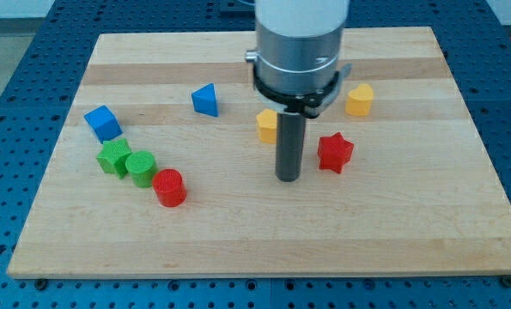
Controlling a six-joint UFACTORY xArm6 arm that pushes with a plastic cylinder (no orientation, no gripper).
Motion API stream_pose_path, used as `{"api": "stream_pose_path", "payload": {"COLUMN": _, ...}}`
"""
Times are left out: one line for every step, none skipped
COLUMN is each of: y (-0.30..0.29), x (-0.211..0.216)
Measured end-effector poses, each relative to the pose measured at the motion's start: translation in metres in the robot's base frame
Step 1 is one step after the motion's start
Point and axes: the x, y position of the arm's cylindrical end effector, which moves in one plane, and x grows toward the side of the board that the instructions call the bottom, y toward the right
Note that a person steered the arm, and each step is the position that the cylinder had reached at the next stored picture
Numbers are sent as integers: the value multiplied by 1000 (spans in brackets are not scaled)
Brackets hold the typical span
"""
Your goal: Move the hexagon slightly to the top
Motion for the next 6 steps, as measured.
{"api": "stream_pose_path", "payload": {"y": -4, "x": -21}}
{"api": "stream_pose_path", "payload": {"y": -4, "x": -29}}
{"api": "stream_pose_path", "payload": {"y": -5, "x": -44}}
{"api": "stream_pose_path", "payload": {"y": -5, "x": -64}}
{"api": "stream_pose_path", "payload": {"y": -5, "x": -82}}
{"api": "stream_pose_path", "payload": {"y": -5, "x": -82}}
